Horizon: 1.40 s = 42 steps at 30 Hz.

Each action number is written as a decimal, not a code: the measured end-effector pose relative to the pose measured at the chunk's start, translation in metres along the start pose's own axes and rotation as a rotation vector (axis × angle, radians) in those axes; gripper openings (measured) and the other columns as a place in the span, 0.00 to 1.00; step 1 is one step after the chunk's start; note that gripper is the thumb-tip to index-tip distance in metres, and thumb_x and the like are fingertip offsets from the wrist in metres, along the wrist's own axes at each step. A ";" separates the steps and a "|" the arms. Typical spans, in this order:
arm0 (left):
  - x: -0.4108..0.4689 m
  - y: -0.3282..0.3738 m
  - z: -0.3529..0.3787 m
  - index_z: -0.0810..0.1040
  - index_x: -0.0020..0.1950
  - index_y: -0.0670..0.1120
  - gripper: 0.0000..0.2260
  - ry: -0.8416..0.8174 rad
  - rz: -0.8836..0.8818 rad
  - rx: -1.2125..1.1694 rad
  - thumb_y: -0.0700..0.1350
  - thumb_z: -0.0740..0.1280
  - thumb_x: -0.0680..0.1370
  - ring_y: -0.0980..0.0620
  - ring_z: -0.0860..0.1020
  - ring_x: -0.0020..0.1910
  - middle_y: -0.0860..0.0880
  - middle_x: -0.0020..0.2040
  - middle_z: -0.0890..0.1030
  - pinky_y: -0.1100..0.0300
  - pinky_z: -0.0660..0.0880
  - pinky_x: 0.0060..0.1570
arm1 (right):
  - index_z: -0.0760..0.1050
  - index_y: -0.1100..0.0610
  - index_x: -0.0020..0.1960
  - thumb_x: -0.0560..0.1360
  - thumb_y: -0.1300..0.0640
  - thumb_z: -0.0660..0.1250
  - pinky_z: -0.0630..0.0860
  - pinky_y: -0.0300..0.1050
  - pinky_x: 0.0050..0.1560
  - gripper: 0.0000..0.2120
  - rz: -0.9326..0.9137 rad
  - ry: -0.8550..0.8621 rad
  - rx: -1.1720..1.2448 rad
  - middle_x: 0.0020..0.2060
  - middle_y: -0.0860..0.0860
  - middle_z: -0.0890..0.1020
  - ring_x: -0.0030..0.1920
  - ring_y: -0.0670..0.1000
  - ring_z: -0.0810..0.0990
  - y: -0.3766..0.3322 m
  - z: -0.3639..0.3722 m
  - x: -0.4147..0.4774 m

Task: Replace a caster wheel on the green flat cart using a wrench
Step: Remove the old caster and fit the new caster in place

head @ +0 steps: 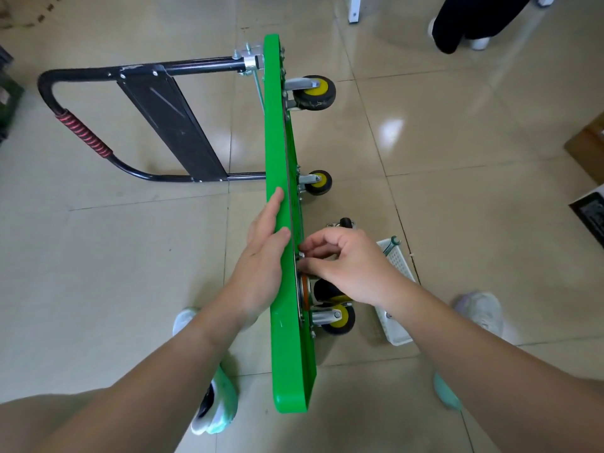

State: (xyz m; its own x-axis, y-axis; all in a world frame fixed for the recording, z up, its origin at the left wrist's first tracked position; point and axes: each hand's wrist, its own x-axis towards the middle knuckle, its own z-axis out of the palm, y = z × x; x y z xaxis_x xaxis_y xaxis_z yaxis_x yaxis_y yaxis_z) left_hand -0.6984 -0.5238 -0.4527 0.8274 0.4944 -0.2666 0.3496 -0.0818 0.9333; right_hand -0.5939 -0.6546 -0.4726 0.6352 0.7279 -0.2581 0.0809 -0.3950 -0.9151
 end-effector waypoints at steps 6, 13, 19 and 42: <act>-0.001 0.002 0.001 0.55 0.82 0.68 0.31 -0.012 0.004 0.005 0.53 0.53 0.77 0.70 0.60 0.75 0.66 0.78 0.60 0.61 0.54 0.78 | 0.84 0.48 0.52 0.77 0.46 0.71 0.79 0.46 0.56 0.08 -0.049 -0.034 -0.157 0.41 0.42 0.85 0.44 0.39 0.83 0.003 0.000 0.003; 0.000 -0.001 0.000 0.56 0.81 0.68 0.31 -0.008 0.002 -0.003 0.53 0.53 0.77 0.69 0.59 0.77 0.65 0.79 0.61 0.55 0.54 0.82 | 0.80 0.44 0.48 0.78 0.36 0.61 0.72 0.60 0.61 0.15 -0.131 0.030 -0.312 0.39 0.43 0.84 0.46 0.46 0.81 0.007 0.005 0.007; -0.001 0.000 0.001 0.56 0.81 0.68 0.31 -0.008 0.011 0.018 0.54 0.53 0.77 0.70 0.59 0.76 0.65 0.78 0.60 0.58 0.54 0.81 | 0.79 0.44 0.49 0.77 0.49 0.71 0.79 0.54 0.51 0.02 -0.192 0.025 -0.158 0.40 0.42 0.83 0.44 0.47 0.82 0.014 0.005 0.002; -0.001 0.000 0.001 0.57 0.80 0.69 0.30 -0.004 0.012 -0.004 0.54 0.54 0.78 0.69 0.61 0.76 0.63 0.79 0.62 0.54 0.56 0.81 | 0.78 0.49 0.56 0.80 0.43 0.64 0.76 0.43 0.39 0.12 -0.146 -0.032 -0.208 0.39 0.46 0.85 0.34 0.42 0.80 0.015 0.000 0.002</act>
State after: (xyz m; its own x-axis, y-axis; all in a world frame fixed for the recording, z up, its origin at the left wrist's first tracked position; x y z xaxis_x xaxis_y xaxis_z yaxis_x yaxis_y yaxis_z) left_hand -0.6993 -0.5254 -0.4530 0.8334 0.4898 -0.2562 0.3380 -0.0847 0.9373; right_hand -0.5916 -0.6589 -0.4875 0.5805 0.8021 -0.1403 0.3284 -0.3883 -0.8610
